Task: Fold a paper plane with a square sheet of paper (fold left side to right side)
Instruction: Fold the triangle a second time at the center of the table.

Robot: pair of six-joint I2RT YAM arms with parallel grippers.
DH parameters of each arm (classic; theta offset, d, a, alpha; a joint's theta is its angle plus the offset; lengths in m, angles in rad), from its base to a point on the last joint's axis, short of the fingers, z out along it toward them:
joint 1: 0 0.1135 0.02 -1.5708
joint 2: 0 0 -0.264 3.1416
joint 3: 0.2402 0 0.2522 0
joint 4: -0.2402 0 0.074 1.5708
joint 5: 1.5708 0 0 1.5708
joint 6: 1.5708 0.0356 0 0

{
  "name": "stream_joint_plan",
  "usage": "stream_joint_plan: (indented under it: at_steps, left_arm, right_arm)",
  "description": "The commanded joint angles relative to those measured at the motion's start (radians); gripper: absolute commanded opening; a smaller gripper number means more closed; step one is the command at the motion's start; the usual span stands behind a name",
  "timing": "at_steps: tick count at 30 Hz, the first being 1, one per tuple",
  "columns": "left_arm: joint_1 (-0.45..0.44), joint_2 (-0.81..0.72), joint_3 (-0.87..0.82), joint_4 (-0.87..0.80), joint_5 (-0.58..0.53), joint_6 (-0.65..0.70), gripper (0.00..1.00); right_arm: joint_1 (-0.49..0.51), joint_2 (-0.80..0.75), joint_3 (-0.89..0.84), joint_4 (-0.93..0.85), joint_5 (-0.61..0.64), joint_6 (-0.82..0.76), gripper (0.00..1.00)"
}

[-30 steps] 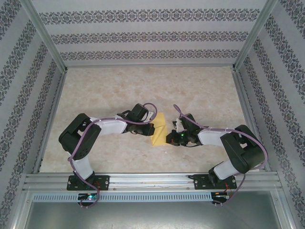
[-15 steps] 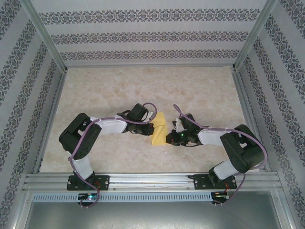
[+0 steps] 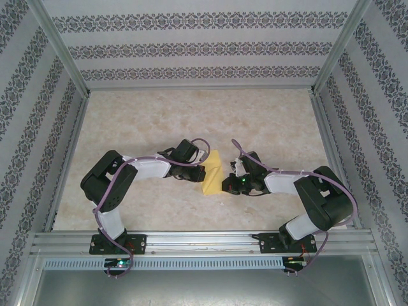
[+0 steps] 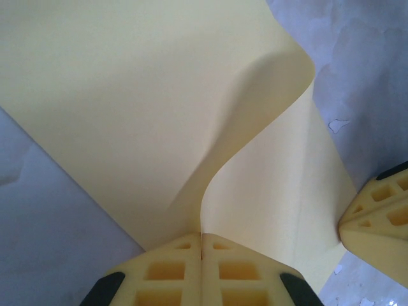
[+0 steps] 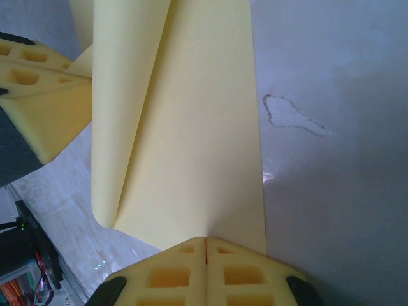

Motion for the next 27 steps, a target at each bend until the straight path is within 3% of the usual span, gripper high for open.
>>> stream_joint_plan:
  at_steps: [1, 17, 27]
  left_arm:
    - [0.016, 0.025, 0.019, -0.019, -0.026, 0.025, 0.0]
    - [0.015, 0.047, 0.013, -0.035, -0.039, 0.038, 0.0]
    - [0.015, 0.043, 0.016, -0.041, -0.046, 0.041, 0.0]
  right_arm:
    - [0.014, 0.046, -0.015, -0.071, 0.067, -0.018, 0.0]
    - [0.01, -0.132, 0.026, -0.036, 0.0, 0.045, 0.0]
    - [0.054, -0.03, 0.092, 0.129, 0.054, 0.105, 0.0]
